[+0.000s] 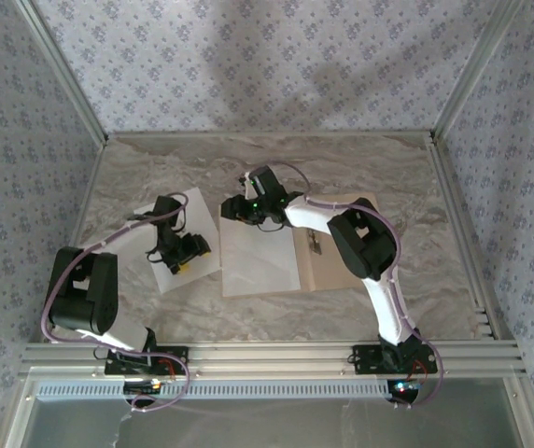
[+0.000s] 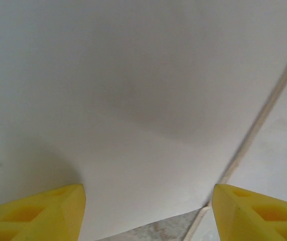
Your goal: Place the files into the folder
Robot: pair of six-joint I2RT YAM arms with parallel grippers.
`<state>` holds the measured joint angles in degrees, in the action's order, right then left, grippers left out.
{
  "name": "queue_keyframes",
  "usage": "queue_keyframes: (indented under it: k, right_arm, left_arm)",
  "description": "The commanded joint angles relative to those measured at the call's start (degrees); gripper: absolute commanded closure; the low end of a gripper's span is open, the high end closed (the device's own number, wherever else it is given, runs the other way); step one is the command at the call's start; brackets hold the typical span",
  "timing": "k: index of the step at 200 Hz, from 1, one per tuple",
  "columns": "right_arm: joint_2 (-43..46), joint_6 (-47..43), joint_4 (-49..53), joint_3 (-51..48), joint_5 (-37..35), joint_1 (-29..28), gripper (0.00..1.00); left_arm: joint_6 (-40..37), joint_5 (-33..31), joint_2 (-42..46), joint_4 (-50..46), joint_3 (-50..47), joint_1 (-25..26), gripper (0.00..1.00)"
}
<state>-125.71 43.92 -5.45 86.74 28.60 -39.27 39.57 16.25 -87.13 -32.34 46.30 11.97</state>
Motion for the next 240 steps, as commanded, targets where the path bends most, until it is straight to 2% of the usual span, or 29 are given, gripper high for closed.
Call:
queue_keyframes:
  k: [1, 59, 104, 130, 152, 165, 168, 192, 218, 240]
  right_arm:
    - [-1.6, 0.7, -2.1, 2.3, 2.8, 0.1, 0.54]
    - [-3.5, -0.2, -0.3, 5.9, 4.9, -1.9, 0.55]
    - [-3.9, -0.9, 1.1, 6.0, 3.4, -5.1, 0.54]
    - [-4.0, -1.9, 2.1, 5.2, 2.7, -6.7, 0.54]
    - [-3.9, -3.4, 3.5, 5.2, 1.3, -8.2, 0.53]
    - [-3.6, -6.1, 5.8, 5.9, -0.8, -9.6, 0.53]
    - [-3.6, -6.8, 6.8, 6.2, -1.3, -9.9, 0.54]
    - [-3.7, -10.4, 9.9, 7.2, -3.8, -11.7, 0.54]
    - [-4.5, -10.7, 11.3, 7.9, -5.5, -12.6, 0.53]
    - [-5.2, -9.9, 11.3, 7.9, -5.4, -12.7, 0.54]
  left_arm:
    - [-0.2, -4.5, 0.2, -8.0, -0.3, -0.8, 0.33]
    - [-6.7, -13.9, -0.1, -18.3, 2.2, -1.8, 0.33]
    - [-6.3, -10.2, 4.1, -15.0, 4.1, -3.0, 0.32]
    - [-6.1, -14.5, 8.8, -10.4, 2.4, -6.3, 0.29]
    - [-6.4, -16.6, 12.5, -6.9, -0.3, -9.7, 0.23]
    - [-6.2, -17.1, 13.4, -6.1, -0.8, -11.2, 0.03]
    - [-6.1, -17.4, 13.5, -5.2, -1.0, -11.3, 0.01]
    - [-6.5, -17.4, 12.5, -3.6, -2.0, -13.0, 0.0]
    - [-6.6, -14.0, 10.2, -1.2, -3.8, -16.9, 0.0]
    - [-7.3, -13.8, 9.5, 0.1, -5.0, -18.4, 0.0]
